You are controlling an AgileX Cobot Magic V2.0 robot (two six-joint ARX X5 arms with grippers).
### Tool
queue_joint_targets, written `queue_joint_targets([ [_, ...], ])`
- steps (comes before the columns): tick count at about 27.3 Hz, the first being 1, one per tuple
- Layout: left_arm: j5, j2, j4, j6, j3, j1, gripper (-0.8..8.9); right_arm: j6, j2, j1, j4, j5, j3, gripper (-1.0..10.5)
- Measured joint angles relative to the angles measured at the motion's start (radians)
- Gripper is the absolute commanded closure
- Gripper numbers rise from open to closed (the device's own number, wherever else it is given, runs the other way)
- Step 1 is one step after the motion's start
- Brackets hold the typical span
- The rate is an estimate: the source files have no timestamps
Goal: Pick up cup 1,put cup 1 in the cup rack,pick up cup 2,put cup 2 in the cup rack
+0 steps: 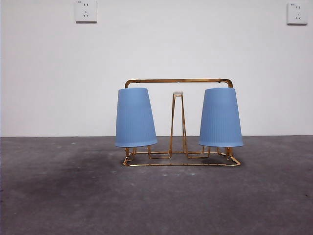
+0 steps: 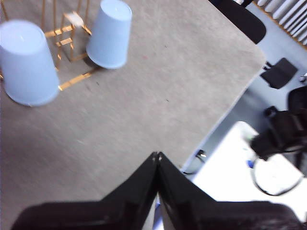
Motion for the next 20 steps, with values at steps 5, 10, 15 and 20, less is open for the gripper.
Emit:
queue_joint_targets([
  [5,-0.167,0.014,0.150,0.114,0.000,0.001,8.14,0.000,0.000,0.000,0.000,0.000,0.000,9.4],
  [10,-0.225,-0.029,0.340,0.323,-0.006,0.109,8.14,0.000,0.000,0.000,0.000,0.000,0.000,9.4],
  [15,-0.110,-0.177,0.558,0.432,-0.150,0.340,8.14,0.000,0.000,0.000,0.000,0.000,0.000,9.4],
  [20,-0.140,-0.365,0.706,0.448,-0.410,0.524,8.14,0.000,0.000,0.000,0.000,0.000,0.000,9.4],
])
